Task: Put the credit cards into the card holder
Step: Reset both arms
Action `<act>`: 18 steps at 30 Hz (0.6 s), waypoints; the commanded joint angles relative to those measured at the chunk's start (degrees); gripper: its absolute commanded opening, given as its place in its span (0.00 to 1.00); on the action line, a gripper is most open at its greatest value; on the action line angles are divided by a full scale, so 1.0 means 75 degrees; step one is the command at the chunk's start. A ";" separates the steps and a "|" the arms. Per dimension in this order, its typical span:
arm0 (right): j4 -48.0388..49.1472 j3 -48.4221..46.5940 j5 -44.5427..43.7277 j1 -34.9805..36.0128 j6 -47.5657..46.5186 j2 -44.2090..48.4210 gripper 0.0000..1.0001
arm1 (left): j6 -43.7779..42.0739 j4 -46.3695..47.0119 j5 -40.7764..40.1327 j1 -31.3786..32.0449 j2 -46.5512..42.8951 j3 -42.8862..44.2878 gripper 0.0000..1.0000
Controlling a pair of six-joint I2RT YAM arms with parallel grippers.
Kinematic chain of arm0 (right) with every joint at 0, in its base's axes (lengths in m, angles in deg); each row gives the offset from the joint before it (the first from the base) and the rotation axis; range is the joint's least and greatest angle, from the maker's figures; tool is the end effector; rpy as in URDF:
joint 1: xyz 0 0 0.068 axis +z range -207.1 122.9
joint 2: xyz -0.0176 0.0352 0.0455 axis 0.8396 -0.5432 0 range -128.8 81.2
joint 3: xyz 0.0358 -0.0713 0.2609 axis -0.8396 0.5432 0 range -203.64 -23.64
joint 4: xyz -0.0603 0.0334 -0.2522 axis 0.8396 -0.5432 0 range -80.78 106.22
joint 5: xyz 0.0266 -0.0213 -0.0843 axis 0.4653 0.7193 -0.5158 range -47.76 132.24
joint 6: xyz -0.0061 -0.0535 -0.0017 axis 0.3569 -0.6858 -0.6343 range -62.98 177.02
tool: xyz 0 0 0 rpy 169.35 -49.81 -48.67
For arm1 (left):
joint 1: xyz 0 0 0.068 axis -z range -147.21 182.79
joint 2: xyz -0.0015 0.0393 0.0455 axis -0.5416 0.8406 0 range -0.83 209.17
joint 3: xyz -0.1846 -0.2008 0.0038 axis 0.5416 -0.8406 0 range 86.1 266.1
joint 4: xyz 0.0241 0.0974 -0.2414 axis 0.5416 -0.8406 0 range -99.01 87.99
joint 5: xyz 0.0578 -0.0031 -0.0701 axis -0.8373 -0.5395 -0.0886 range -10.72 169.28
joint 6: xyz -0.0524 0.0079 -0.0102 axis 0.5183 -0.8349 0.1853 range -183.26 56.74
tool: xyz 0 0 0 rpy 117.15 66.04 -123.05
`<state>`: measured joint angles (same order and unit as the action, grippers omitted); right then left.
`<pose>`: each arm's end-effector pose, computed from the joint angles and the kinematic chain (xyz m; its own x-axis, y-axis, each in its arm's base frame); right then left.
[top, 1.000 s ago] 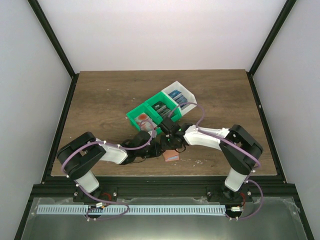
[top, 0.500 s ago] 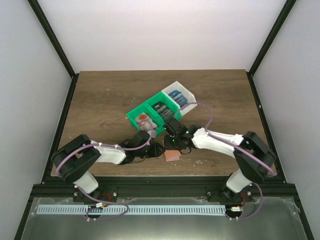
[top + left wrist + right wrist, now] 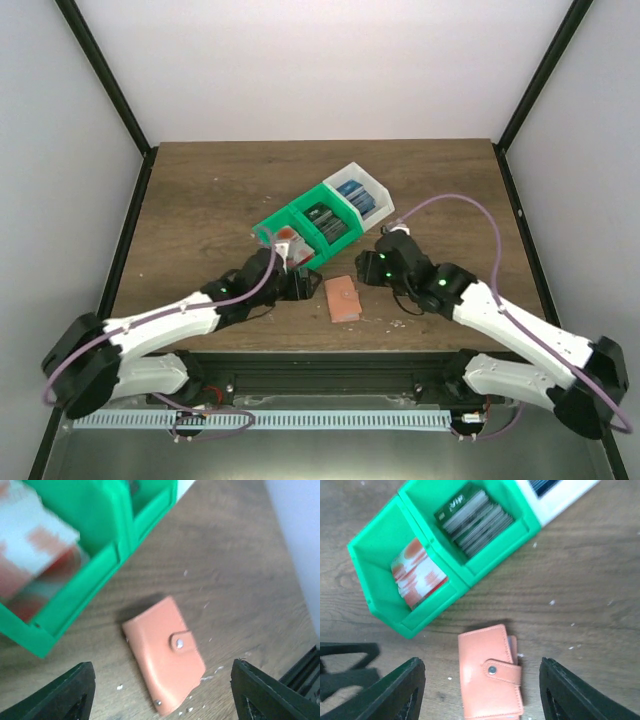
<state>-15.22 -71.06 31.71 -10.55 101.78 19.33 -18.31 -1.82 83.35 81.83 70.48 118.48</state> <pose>0.1586 0.1579 0.2652 -0.7917 0.1709 -0.5866 -0.0971 0.9127 0.3969 0.1614 -0.1898 0.1877 -0.8481 -0.0979 -0.5207 0.2690 0.7671 -0.5824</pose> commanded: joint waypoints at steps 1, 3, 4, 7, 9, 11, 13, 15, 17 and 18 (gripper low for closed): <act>-0.0589 -0.0138 -0.1162 -0.0065 -0.0450 0.1033 0.66 | -0.0746 -0.1238 -0.1340 -0.0029 -0.1407 0.0658 0.78; -0.0674 -0.0193 -0.1415 -0.0059 -0.0666 0.1543 0.71 | -0.1031 -0.1638 -0.1971 -0.0028 -0.2013 0.0916 0.84; -0.0707 -0.0222 -0.1507 -0.0065 -0.0740 0.1787 0.73 | -0.1169 -0.1829 -0.2212 -0.0031 -0.2293 0.1062 0.86; -0.0791 -0.0348 -0.1755 -0.0065 -0.0974 0.2488 0.79 | -0.1427 -0.2419 -0.3024 -0.0031 -0.3043 0.1495 0.90; -0.0913 -0.0500 -0.1936 -0.0068 -0.1120 0.2880 0.82 | -0.1593 -0.2730 -0.3486 -0.0034 -0.3470 0.1739 0.93; -0.1036 -0.0635 -0.2119 -0.0066 -0.1259 0.3269 0.85 | -0.1825 -0.3019 -0.3928 -0.0034 -0.3868 0.1980 0.96; -0.1133 -0.0770 -0.2264 -0.0065 -0.1365 0.3550 0.86 | -0.2004 -0.3339 -0.4392 -0.0034 -0.4251 0.2231 0.97; -0.1241 -0.0900 -0.2431 -0.0065 -0.1423 0.3754 0.87 | -0.2225 -0.3509 -0.4715 -0.0025 -0.4495 0.2458 0.98; -0.1344 -0.0999 -0.2619 -0.0065 -0.1451 0.3917 0.87 | -0.2432 -0.3661 -0.4931 -0.0032 -0.4791 0.2700 0.99; -0.1385 -0.1037 -0.2675 -0.0065 -0.1471 0.4001 0.88 | -0.2526 -0.3712 -0.4993 -0.0028 -0.4891 0.2775 0.99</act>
<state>-22.68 -75.93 16.61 -10.80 92.53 47.35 -32.41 -24.79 52.54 81.81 36.77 136.18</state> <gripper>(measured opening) 0.871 0.986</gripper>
